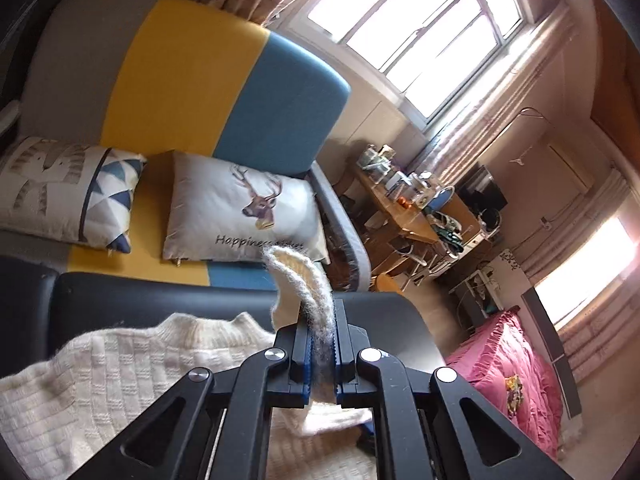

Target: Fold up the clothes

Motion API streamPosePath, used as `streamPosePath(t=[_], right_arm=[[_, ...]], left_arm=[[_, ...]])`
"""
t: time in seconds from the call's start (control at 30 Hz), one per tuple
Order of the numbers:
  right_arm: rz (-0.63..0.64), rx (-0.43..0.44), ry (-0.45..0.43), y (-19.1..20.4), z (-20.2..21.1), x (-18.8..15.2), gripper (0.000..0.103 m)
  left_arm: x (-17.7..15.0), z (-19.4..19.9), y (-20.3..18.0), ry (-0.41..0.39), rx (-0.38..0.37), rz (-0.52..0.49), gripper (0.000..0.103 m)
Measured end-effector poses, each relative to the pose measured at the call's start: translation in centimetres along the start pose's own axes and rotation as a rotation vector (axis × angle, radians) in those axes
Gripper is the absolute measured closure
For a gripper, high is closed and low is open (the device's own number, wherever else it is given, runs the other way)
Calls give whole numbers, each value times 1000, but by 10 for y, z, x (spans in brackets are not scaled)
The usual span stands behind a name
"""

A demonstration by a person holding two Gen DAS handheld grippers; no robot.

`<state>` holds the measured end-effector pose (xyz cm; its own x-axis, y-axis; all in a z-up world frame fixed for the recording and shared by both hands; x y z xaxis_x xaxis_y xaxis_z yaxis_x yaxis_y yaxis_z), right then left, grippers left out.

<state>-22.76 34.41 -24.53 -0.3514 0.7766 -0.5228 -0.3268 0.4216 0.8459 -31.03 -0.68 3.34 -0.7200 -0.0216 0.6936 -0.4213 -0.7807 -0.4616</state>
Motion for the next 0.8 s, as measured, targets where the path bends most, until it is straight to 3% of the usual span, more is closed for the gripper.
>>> streamPosePath(t=[0.2, 0.33, 0.5, 0.6, 0.67, 0.8], right_arm=[[241, -183, -8, 10, -6, -15, 24], [325, -255, -24, 9, -9, -18, 24], [476, -368, -43, 10, -11, -27, 27], [603, -480, -78, 11, -12, -31, 54], [634, -523, -74, 8, -8, -31, 83], [693, -596, -57, -1, -2, -31, 84]], left_arm=[[-69, -16, 76, 110, 89, 83, 95], [-116, -24, 122, 175, 128, 151, 95], [-152, -28, 157, 233, 156, 217, 95], [-164, -28, 162, 250, 166, 217, 95], [-167, -24, 159, 242, 169, 206, 95], [-186, -29, 168, 288, 238, 184, 95]])
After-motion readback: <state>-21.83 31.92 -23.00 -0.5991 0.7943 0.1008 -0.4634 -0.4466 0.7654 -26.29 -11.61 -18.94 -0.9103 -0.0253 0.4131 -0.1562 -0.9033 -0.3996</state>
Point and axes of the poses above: each gripper's, at about its wrist camera, not at the fingertips, and z roughly against the way its jaws point, y to its left, x to its top, the point moved 6 cm from there along -z, roughly the way its jaws point, and after that the axes turned 10 degrees about -z, right-handed, at the moved point
